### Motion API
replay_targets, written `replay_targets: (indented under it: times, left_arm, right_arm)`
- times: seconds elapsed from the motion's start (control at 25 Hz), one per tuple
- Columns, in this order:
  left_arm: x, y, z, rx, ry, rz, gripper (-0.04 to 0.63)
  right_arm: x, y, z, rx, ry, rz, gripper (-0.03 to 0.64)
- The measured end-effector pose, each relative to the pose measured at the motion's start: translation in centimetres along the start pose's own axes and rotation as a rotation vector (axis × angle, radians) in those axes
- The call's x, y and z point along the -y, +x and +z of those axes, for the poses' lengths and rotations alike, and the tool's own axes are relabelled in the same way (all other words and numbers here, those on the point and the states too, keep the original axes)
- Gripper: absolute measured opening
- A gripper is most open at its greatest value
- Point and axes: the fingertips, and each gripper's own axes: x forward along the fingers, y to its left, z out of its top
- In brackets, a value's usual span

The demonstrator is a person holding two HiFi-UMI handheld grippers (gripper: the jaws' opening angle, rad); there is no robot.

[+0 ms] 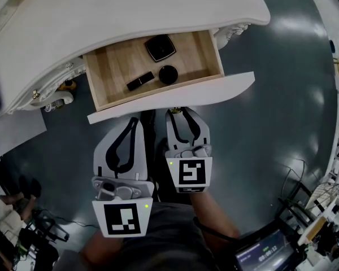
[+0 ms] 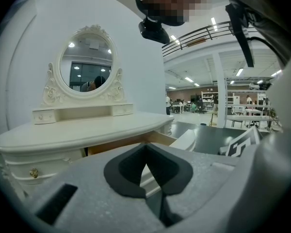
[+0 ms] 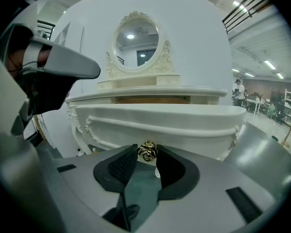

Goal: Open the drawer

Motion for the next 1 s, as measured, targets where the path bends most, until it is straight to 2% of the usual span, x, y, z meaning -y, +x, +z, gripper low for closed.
replay_targets:
  times: [0.56,1.0]
  left_arm:
    - [3.1,-2.7,-0.3,0.018,0.011,-0.004,0.015]
    - [3.7,-3.2,-0.2,0.024,0.019,-0.009,0.015]
  right_arm:
    - [-0.2,-3.6,-2.5,0.002,-0.004,0.002,0.126]
    - [-0.4,-4.3,-2.9,0.005,-0.006,0.010,0.126]
